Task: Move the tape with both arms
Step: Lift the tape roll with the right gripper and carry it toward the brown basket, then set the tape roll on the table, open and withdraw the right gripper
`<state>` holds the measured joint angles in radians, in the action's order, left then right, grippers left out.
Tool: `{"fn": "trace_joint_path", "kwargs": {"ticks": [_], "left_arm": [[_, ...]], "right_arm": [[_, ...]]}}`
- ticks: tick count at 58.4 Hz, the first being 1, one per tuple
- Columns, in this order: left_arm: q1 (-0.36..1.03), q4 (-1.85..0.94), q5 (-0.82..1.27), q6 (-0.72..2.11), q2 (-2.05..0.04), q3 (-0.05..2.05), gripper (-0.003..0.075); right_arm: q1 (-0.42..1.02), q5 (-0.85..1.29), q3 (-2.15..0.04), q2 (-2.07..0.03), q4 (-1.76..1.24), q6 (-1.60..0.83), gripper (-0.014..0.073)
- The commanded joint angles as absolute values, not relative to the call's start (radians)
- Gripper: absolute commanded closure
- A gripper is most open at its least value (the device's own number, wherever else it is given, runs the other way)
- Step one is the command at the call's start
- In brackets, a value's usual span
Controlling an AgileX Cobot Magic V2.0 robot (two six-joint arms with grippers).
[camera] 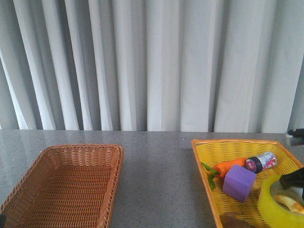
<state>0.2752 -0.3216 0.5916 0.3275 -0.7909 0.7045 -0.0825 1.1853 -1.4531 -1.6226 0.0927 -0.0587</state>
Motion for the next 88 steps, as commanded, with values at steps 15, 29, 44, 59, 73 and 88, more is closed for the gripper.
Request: {"fn": "trace_joint_path", "kwargs": {"ticks": [15,29,44,59,73,88], "left_arm": [[0.279,-0.344,0.535,0.32,-0.789,0.738,0.0176],[0.279,-0.345,0.535,0.32,-0.789,0.738,0.0176],[0.279,-0.345,0.535,0.32,-0.789,0.738,0.0176],[0.279,-0.345,0.535,0.32,-0.789,0.738,0.0176],[0.279,-0.345,0.535,0.32,-0.789,0.738,0.0176],[0.279,-0.345,0.535,0.32,-0.789,0.738,0.0176]], "right_arm": [[-0.034,1.131,-1.672,-1.534,-0.183,-0.214,0.0473],[0.217,1.024,-1.705,-1.576,-0.169,-0.255,0.0469],[0.425,0.954,-1.706,-1.713,-0.049,-0.25,0.0465],[0.516,0.848,-1.706,-1.838,0.071,-0.235,0.0462],[0.517,0.793,-1.706,-1.919,0.2,-0.159,0.0457],[0.517,0.774,-1.706,-1.951,0.28,-0.058,0.035]]}}
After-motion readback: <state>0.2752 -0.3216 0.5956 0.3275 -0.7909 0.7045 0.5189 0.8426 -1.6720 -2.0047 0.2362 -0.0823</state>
